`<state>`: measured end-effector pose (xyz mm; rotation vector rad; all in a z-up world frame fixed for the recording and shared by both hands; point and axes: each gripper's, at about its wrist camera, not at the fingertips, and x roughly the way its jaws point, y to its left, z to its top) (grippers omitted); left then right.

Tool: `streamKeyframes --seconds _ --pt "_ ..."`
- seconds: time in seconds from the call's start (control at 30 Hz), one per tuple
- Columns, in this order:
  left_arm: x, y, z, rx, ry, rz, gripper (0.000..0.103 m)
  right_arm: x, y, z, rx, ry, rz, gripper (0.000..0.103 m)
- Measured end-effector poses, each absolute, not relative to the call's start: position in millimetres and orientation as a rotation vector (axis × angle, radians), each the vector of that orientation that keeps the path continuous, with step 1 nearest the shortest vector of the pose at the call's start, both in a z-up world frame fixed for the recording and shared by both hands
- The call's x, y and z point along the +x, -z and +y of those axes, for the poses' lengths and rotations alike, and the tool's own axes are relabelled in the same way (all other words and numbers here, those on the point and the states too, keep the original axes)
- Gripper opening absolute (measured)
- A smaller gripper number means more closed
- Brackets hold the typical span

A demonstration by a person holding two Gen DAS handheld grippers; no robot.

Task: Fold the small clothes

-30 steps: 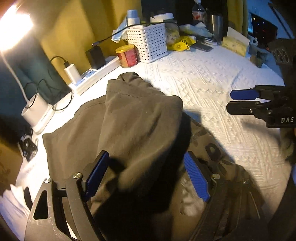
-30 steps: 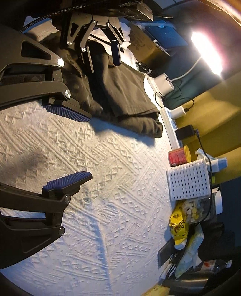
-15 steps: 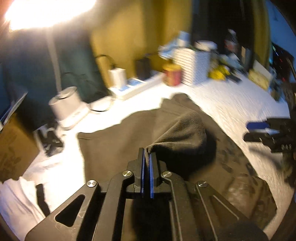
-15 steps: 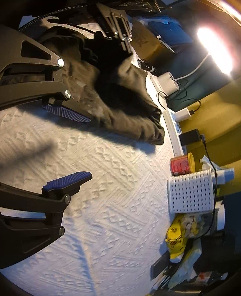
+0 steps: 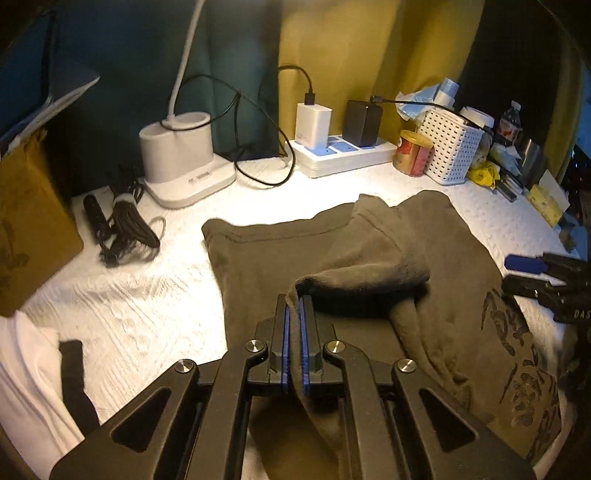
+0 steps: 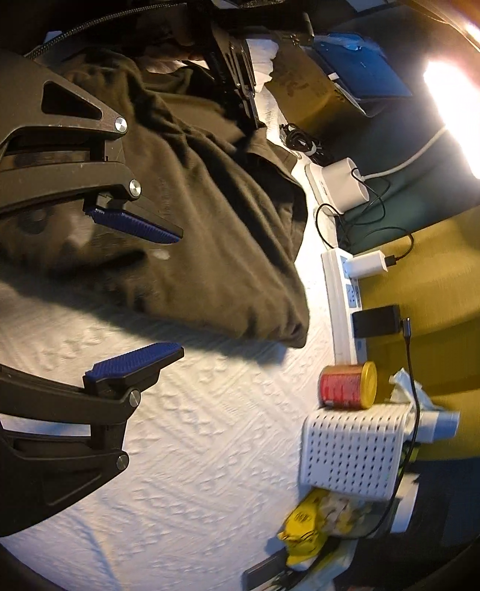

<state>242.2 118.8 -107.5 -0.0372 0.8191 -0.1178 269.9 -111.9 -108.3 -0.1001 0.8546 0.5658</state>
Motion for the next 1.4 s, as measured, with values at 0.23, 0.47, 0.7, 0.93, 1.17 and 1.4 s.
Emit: streamKeyframes --seconds 0.23,0.47,0.7,0.93,1.17,1.4 --pt "252.2 102.0 100.4 0.09 0.175 0.801 0.073 290.9 102.8 -100.4 -0.108 -0.567 0.841 0.059" --pt "263.2 110.0 75.5 0.27 0.222 0.812 0.074 309.6 104.4 -97.7 -0.101 -0.565 0.844 0.059" --pt "288.5 119.0 116.4 0.13 0.07 0.794 0.049 317.7 114.3 -99.3 -0.092 -0.561 0.858 0.059" --pt "295.4 117.7 164.5 -0.005 -0.011 0.834 0.041 318.4 118.4 -99.5 -0.094 -0.558 0.864 0.059" --pt "255.5 104.0 169.4 -0.09 0.016 0.85 0.042 306.4 112.7 -101.6 -0.1 -0.553 0.85 0.059" --pt "207.4 91.7 155.5 -0.114 0.063 0.851 0.058 275.6 103.3 -106.1 -0.115 -0.547 0.805 0.059"
